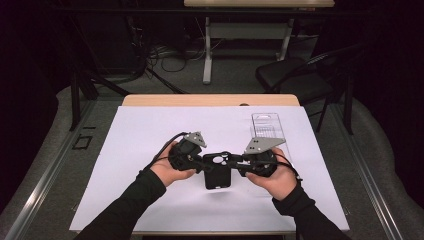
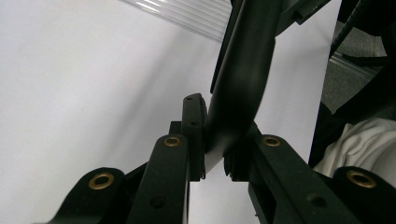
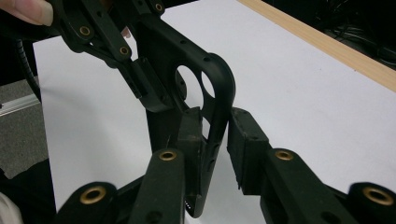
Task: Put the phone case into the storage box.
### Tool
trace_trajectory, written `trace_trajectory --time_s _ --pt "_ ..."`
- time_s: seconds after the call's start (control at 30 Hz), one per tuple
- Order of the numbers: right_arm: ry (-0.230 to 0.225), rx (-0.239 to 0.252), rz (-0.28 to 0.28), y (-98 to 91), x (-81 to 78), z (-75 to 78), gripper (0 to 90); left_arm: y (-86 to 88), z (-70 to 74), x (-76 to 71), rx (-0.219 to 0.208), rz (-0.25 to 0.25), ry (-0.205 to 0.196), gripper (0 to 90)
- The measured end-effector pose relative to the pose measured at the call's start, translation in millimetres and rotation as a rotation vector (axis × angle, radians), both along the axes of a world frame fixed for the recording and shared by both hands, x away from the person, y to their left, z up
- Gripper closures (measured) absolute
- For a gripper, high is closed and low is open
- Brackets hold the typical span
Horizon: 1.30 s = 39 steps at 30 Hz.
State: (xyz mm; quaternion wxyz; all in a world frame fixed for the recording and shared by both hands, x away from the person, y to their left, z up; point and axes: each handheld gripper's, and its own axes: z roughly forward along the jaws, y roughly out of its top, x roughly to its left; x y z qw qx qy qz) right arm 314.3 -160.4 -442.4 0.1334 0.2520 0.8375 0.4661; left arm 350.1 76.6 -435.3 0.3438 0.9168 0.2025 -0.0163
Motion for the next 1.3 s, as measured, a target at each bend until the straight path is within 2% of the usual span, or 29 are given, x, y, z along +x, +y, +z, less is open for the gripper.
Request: trace_trajectory --time_s 0.5,1.3 --pt "0.033 0.013 -0.011 -1.3 2.6 -0.7 80.7 -2.1 -0.6 -0.9 0.007 -0.002 -0.006 81.5" --pt "0.043 0.032 -0.027 -4.1 3.2 -2.9 82.7 -3.8 -2.4 -1.4 -0.004 0.005 0.004 80.9"
